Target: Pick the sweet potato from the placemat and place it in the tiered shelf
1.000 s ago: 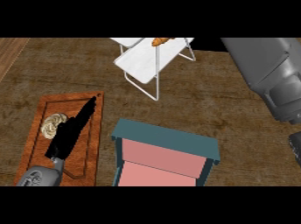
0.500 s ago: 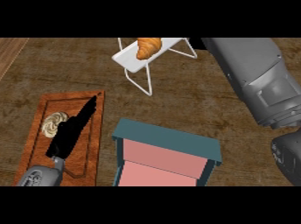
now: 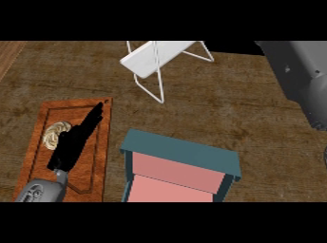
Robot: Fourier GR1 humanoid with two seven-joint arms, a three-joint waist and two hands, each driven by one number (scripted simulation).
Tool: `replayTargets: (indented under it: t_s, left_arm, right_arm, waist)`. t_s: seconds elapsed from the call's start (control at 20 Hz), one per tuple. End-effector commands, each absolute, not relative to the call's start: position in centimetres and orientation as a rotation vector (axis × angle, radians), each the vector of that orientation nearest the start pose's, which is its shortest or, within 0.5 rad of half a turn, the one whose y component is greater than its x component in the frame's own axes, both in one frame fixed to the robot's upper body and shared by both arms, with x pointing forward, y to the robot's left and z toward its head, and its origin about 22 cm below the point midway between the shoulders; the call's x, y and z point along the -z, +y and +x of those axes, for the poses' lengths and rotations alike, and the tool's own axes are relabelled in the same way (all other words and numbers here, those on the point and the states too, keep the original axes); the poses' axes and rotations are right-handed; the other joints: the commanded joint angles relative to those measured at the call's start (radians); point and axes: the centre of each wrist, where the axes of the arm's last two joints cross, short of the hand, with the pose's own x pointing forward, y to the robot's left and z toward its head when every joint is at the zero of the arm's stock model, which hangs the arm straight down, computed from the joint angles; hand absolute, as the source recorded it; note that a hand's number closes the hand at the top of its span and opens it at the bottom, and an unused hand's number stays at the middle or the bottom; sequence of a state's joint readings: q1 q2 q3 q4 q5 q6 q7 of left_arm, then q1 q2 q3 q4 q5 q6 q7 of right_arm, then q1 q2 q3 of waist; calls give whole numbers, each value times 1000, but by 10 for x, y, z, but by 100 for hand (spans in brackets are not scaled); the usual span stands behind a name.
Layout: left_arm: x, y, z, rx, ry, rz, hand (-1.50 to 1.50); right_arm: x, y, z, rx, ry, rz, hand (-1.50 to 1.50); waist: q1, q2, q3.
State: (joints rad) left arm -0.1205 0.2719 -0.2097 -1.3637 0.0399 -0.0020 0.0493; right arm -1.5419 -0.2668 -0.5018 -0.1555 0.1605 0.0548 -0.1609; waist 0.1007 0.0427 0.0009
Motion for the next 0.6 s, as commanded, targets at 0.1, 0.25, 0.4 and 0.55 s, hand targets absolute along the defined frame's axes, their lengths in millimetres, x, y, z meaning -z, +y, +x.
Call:
replayTargets:
  t_s: [0.1, 0.25, 0.4, 0.55]
  left_arm:
    - [8, 245, 269, 363, -1387, 45, 0]
    - [19, 244, 265, 345, -1389, 55, 0]
    - [23, 248, 259, 369, -1387, 57, 0]
    - [28, 239, 259, 360, -1369, 69, 0]
  right_arm:
    - [-263, -241, 487, 8, -1753, -79, -150]
    - [-265, -291, 478, 1, -1738, -115, -150]
    - [-260, -316, 472, -8, -1772, -111, -150]
    - [-249, -350, 462, -55, -1805, -101, -150]
  waist:
    - [-4, 9, 0]
    - [-11, 12, 0]
    - [4, 15, 1]
    - [-8, 16, 3]
